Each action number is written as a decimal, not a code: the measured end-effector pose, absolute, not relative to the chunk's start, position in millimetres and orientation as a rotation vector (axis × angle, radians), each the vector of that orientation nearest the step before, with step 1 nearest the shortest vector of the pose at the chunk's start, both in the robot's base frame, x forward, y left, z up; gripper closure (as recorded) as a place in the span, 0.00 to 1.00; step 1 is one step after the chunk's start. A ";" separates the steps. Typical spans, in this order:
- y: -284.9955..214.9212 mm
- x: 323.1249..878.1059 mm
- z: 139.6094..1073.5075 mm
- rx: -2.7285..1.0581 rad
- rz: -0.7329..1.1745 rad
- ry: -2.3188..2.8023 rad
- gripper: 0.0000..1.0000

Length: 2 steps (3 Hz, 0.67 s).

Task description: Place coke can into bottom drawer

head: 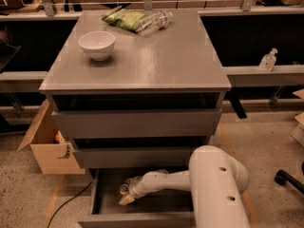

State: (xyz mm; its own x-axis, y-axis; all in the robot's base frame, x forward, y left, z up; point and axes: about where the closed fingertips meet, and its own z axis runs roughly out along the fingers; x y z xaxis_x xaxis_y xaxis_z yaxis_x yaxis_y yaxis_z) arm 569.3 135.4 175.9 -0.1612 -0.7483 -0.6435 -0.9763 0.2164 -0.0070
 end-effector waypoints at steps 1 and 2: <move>132.7 569.0 179.0 -1.568 0.578 1.968 0.00; 119.5 575.3 187.7 -1.513 0.569 1.972 0.00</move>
Offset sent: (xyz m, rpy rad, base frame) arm 0.0120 -0.0228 0.0174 0.0570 -0.0252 -0.0731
